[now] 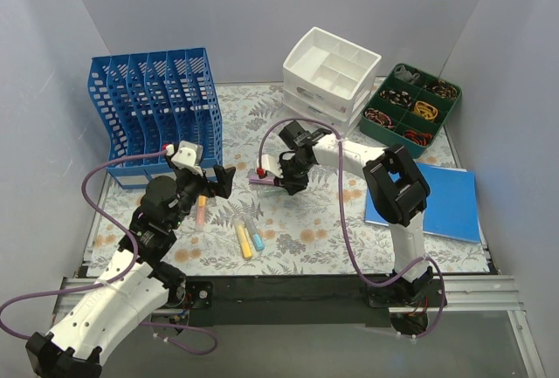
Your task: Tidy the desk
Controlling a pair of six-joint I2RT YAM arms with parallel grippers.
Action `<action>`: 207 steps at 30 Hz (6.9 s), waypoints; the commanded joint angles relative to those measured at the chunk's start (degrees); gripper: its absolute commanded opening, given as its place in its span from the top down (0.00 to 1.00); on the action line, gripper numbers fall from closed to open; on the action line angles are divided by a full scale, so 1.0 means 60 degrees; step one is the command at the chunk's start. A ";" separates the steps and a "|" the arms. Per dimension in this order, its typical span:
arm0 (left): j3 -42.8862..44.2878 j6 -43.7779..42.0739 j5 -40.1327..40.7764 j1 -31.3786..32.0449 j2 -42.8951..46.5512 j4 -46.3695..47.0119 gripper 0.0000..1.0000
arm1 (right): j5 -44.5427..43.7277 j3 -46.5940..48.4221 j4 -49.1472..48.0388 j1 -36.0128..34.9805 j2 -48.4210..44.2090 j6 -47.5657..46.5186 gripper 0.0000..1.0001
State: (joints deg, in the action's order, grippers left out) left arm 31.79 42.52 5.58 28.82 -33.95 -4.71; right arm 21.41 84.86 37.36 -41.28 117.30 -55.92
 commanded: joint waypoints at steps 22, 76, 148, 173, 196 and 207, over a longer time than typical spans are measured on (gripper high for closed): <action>-0.0025 -0.0144 0.0138 -0.0057 -0.0083 0.0067 0.02 | -0.0153 -0.0436 0.0042 0.1604 -0.3129 0.0661 0.99; 0.0459 0.6548 0.2803 -0.0057 -0.2074 -0.4326 0.02 | 0.2773 -0.2511 -0.1261 0.2324 -0.5105 0.2919 0.51; 0.5641 0.9127 -0.2455 -0.0116 -0.9425 0.0462 0.99 | 0.3712 -0.2981 -0.1291 0.3847 -0.5824 0.2743 0.51; 1.1019 1.3040 -0.0271 0.0500 -1.5389 0.0609 0.82 | 0.3873 -0.3054 -0.1276 0.4213 -0.5794 0.2684 0.52; 0.8605 1.1034 -0.0769 0.0500 -1.2595 0.1605 0.02 | 0.4488 -0.3172 -0.1115 0.4316 -0.5575 0.2362 0.51; 0.5383 0.7198 -0.0886 0.0207 -0.8890 0.1986 0.02 | 0.5263 -0.3508 -0.1013 0.4301 -0.5443 0.1719 0.51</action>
State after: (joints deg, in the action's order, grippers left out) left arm 69.67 98.04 0.89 31.44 -95.02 6.35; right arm 48.27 65.39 30.41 -15.70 84.29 -42.76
